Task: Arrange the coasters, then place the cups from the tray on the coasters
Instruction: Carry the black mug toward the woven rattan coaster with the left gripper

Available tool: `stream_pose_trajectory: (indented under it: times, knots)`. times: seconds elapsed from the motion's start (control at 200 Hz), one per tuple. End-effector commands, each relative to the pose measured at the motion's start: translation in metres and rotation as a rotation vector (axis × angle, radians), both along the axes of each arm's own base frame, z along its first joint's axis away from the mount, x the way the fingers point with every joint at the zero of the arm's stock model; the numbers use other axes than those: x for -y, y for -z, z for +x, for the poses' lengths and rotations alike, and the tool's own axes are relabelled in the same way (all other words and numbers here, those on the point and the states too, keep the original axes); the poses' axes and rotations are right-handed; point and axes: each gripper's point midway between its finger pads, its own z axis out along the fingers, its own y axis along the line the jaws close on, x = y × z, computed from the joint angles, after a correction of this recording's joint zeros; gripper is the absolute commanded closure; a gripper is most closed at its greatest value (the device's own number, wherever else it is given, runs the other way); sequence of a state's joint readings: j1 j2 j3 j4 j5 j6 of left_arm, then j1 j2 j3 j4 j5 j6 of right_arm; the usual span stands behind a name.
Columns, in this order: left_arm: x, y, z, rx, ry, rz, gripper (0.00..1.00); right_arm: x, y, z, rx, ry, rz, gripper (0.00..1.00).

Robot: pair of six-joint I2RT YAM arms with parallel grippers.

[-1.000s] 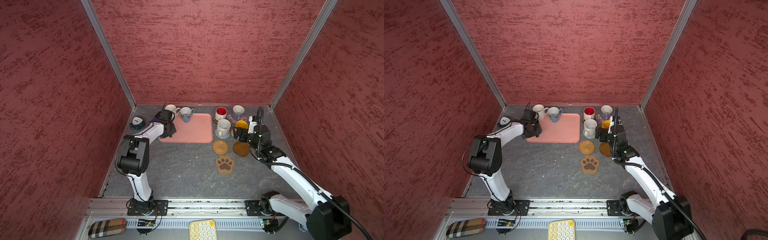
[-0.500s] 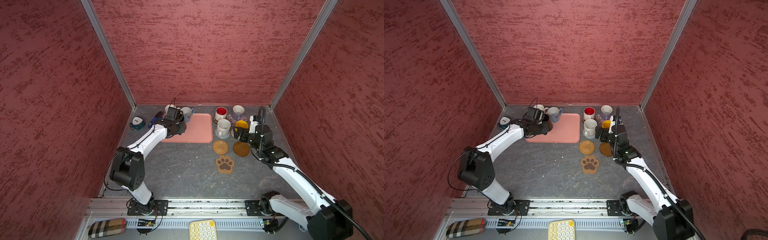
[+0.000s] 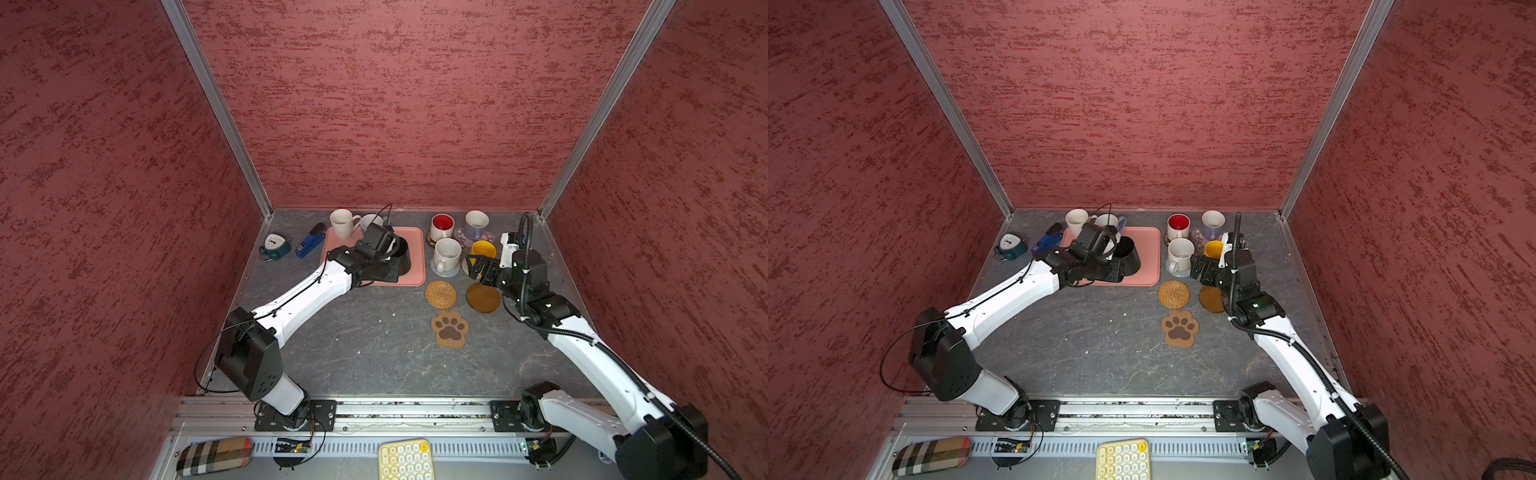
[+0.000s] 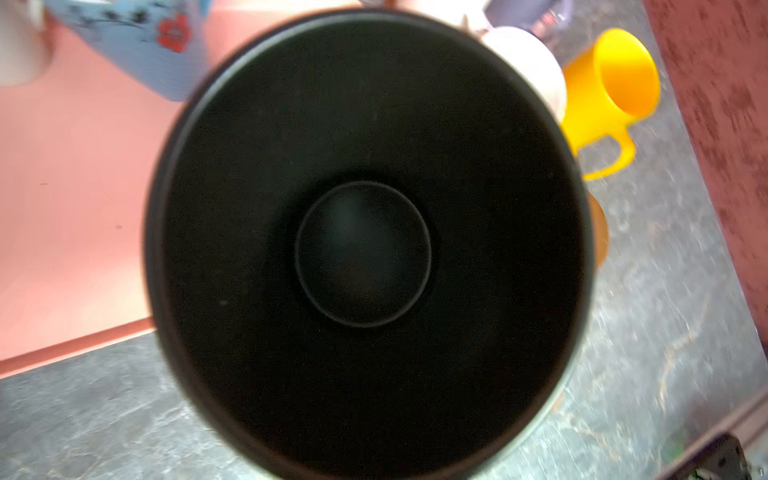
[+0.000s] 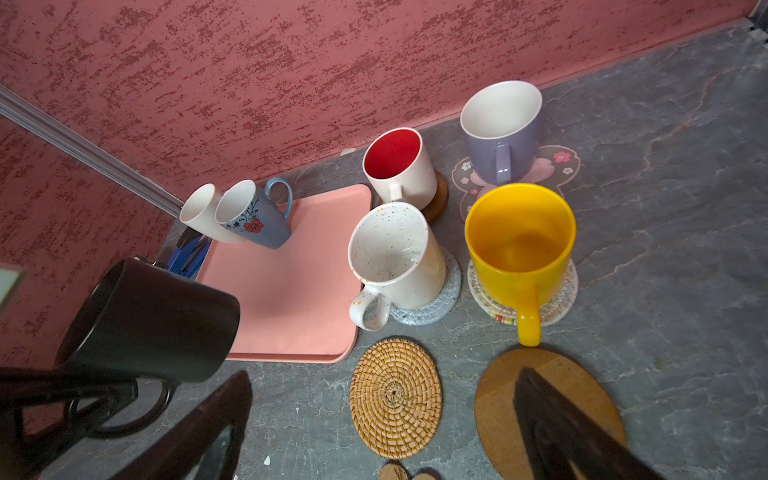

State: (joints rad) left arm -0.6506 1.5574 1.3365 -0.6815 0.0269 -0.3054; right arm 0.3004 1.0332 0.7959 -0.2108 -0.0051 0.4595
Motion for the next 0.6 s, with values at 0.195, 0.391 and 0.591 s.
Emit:
stream_pose_trajectory:
  times: [0.195, 0.391, 0.591]
  knots:
    - [0.044, -0.023, -0.013, 0.095, 0.105, -0.027, 1.0, 0.019, 0.006, 0.003, -0.043, 0.072, 0.095, 0.01]
    - [0.061, -0.009, -0.016, 0.098, 0.142, 0.014, 1.0, 0.032, 0.018, 0.005, -0.078, 0.122, 0.13, 0.01]
    - [0.08, 0.014, -0.02, 0.073, 0.176, 0.042, 1.0, 0.04, 0.03, 0.007, -0.106, 0.145, 0.163, 0.01]
